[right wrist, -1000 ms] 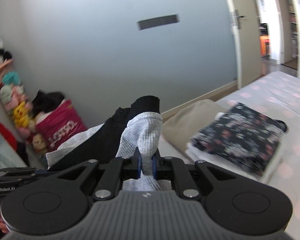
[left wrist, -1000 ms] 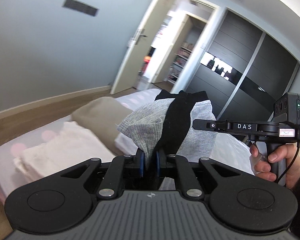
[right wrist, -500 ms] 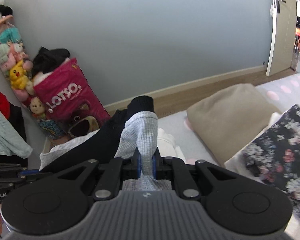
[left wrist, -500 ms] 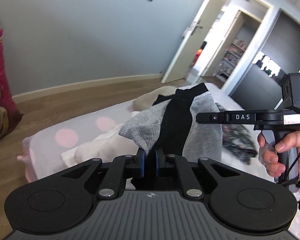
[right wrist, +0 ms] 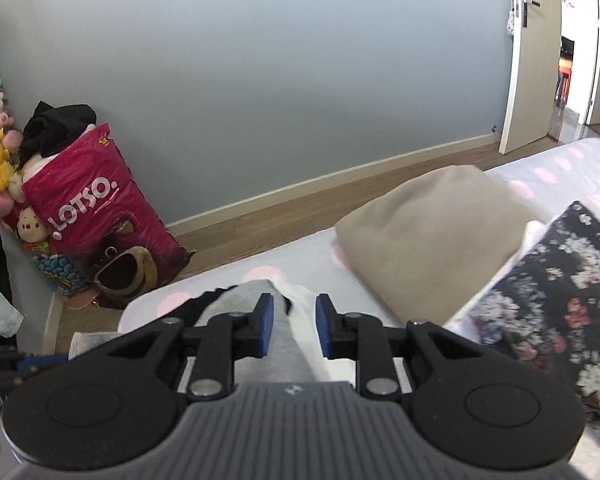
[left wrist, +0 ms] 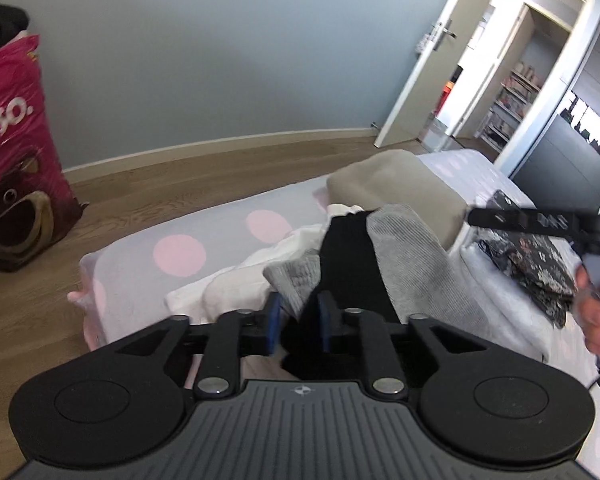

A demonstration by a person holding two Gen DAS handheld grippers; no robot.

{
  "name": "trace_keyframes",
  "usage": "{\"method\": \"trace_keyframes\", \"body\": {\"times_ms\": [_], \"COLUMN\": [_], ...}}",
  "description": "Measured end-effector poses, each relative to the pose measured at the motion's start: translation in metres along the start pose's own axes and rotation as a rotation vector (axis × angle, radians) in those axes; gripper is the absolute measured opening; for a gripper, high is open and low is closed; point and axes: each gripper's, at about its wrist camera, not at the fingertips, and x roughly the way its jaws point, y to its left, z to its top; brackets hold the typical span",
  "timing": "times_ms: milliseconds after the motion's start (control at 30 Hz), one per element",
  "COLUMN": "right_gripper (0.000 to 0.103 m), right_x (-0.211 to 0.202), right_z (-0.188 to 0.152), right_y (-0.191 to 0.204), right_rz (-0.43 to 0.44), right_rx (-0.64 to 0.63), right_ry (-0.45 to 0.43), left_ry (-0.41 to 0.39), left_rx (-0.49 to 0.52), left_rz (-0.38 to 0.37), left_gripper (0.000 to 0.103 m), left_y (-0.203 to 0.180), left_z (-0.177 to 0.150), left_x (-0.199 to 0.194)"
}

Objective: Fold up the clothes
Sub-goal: 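Carry the folded shirt with both grippers onto the stack of white clothes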

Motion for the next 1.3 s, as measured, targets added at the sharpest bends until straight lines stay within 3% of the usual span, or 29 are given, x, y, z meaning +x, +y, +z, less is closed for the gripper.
{"method": "trace_keyframes", "body": {"times_ms": [100,267,367,433,533,867,1100,1300], "right_gripper": [0.026,0.017,0.017,0.017,0.016,0.014,0.014,0.019], "right_x": [-0.011,-0.015,-0.003,0.01,0.035,0.088,0.068,0.019], "right_z": [-0.008,-0.028,-0.037,-0.04,-0.041,-0.035,-0.035,-0.038], "right_y": [-0.002,0.01,0.02,0.022,0.019,0.023,0.028,0.032], "right_rz": [0.015,0.054,0.054,0.044,0.016,-0.006,-0.016,-0.04], "right_rx": [-0.019,-0.081,-0.118,-0.11,-0.056,0.004,-0.035,-0.094], "right_ry": [0.014,0.07,0.1,0.121,0.154,0.212,0.204,0.152], "left_ry": [-0.046,-0.054,-0.012,0.02,0.046,0.065,0.071,-0.001], "left_rx": [-0.001,0.065,0.143,0.192,0.226,0.185,0.167,0.193], "left_rz": [0.052,-0.023,-0.089,-0.091,-0.028,-0.004,-0.029,-0.039], "left_gripper": [0.021,0.021,0.021,0.021,0.02,0.019,0.019,0.019], "left_y": [0.002,-0.012,-0.034,-0.042,-0.038,-0.009,-0.006,-0.022], "left_z": [0.001,0.001,-0.007,-0.015,-0.023,-0.015,-0.014,-0.013], "left_x": [-0.009,-0.021,-0.019,-0.01,0.015,0.055,0.047,0.003]}}
